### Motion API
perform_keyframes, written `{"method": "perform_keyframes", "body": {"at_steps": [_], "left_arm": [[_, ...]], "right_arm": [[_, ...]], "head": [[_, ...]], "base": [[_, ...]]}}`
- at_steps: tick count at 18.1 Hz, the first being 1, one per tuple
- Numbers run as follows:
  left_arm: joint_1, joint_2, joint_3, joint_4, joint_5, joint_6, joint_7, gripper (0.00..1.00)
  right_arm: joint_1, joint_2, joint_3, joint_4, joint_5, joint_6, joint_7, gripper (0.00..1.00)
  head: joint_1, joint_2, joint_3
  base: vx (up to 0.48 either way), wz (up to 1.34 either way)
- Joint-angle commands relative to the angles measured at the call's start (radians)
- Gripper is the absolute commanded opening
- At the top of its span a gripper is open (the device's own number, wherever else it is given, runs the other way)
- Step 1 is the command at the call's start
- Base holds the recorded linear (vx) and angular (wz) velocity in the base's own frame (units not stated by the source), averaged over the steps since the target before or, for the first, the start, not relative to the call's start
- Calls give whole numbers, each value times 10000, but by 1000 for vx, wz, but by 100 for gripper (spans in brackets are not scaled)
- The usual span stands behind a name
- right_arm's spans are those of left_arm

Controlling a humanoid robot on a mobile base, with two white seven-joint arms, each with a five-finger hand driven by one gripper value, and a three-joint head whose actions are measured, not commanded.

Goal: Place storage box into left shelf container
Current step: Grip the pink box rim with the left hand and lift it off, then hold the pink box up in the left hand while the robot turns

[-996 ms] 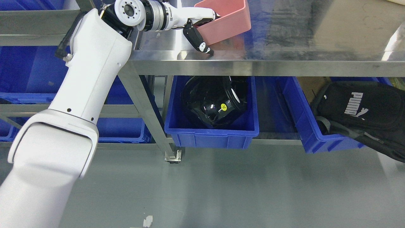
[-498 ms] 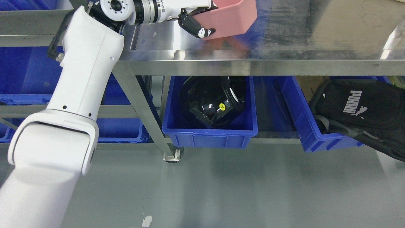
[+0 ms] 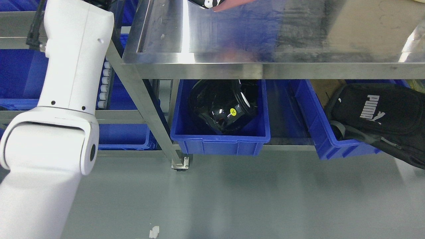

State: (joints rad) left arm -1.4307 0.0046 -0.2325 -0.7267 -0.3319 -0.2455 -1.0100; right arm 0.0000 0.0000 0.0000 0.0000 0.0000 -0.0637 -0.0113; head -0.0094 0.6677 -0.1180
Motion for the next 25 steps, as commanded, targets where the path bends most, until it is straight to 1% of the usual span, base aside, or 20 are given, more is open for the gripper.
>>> {"method": "perform_keyframes", "body": {"at_steps": [1,2,7,12,14,25], "left_arm": [[836,128,563,-2837,37,32,-40,1],[1294,128,288,-3495,37,32,-40,1],[2586,128,-588,-5156,37,108,-40,1],[2970,128,-1308,-5787,250,124,-55,2],[3444,128,-1738,-6061,542,108,-55,2],[3661,128,-1832,-6355,972,139,-223,2]], "right_arm": [[-61,-175,-31,-175,-15,-7,-10,100],[-61,-175,-31,-175,-15,-7,-10,100],[-61,-175,-31,-175,-15,-7,-25,100],[-61,-175,-31,-175,-15,-7,-25,100],[-61,-175,-31,-175,-15,-7,-25,100],[-61,-175,-31,-175,-15,-7,-10,100]], "head": [[0,0,0],[0,0,0],[0,0,0],[0,0,0],[0,0,0],[0,0,0]], "base": [[0,0],[0,0],[0,-2],[-3,-23],[-4,-8],[1,14]]}}
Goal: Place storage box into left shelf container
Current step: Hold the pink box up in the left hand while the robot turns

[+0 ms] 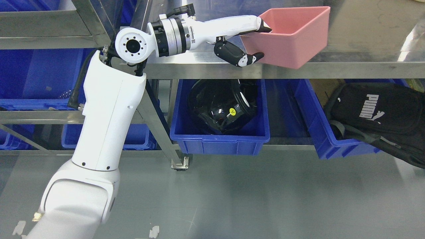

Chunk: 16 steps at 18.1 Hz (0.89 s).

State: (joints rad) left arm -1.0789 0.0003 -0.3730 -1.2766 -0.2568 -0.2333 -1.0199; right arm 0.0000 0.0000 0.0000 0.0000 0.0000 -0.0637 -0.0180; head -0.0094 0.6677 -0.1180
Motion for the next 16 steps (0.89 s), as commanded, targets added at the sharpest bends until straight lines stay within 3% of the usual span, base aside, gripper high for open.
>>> {"method": "perform_keyframes", "body": {"at_steps": [1,6,8,16], "left_arm": [[144,172,-397,-840,221,16,-125,2],[205,172,-426,-901,343,170,-125,2],[266,172,-914,-1054,1045,200,-125,2],[1584,172,-1684,-1668,1402,430,-125,3]], "right_arm": [[-62,-175,-30,-175,-15,-7,57,100],[-62,-175,-30,-175,-15,-7,42,100],[-62,-175,-30,-175,-15,-7,57,100],[-62,-175,-30,-175,-15,-7,42,100]], "head": [[0,0,0],[0,0,0],[0,0,0],[0,0,0]], "base": [[4,111],[-4,327],[-14,380],[-42,409]]}}
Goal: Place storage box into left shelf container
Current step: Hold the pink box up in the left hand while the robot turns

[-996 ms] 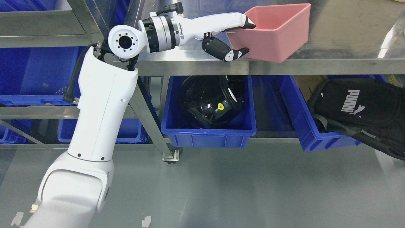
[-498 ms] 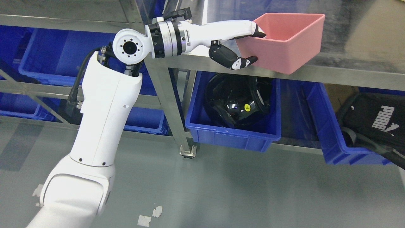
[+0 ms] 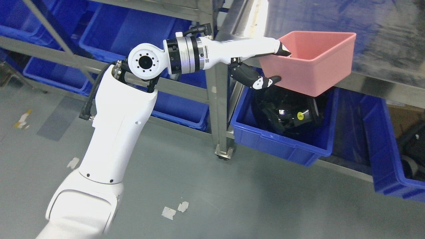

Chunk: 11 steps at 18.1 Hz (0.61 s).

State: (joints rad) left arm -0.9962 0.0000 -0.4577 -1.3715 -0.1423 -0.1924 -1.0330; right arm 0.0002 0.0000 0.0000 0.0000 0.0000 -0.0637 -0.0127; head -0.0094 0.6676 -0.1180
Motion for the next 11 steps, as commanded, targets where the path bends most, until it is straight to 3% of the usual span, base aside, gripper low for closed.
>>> {"method": "perform_keyframes", "body": {"at_steps": [1,11], "left_arm": [[910,175,-853,-765,258,22,6,3],[1065,175,-762,-889,242,37,21,3]], "right_arm": [[-64,-175,-31,-175,-15,-7,-12,100],[-64,-175,-31,-175,-15,-7,4,100]], "head": [[0,0,0],[0,4,0]], "base": [[-72,610],[-5,989]]}}
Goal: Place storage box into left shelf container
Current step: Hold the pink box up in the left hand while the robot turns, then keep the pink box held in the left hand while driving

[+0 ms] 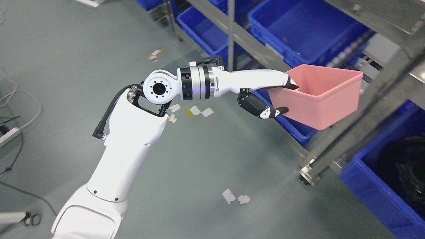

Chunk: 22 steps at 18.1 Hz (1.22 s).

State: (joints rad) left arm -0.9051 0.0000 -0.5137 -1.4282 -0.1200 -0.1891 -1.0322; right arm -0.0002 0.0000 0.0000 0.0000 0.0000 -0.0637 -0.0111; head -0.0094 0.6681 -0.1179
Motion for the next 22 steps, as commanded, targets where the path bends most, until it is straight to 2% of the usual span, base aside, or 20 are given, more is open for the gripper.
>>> {"method": "perform_keyframes", "body": {"at_steps": [1,11,22], "left_arm": [[154,175,-156,-322,19,5,13,3],[277,175,305,-322,19,35,13,3],[215,175,673,-307,4,142,13,3]], "right_arm": [[-59,-175,-30,-175,-15,-7,-27,100],[-59,-175,-30,-175,-15,-7,-12,100],[-59,-175,-30,-175,-15,-7,-27,100]], "head": [[0,0,0],[0,0,0],[0,1,0]], "base": [[78,956],[219,816],[368,143]]}}
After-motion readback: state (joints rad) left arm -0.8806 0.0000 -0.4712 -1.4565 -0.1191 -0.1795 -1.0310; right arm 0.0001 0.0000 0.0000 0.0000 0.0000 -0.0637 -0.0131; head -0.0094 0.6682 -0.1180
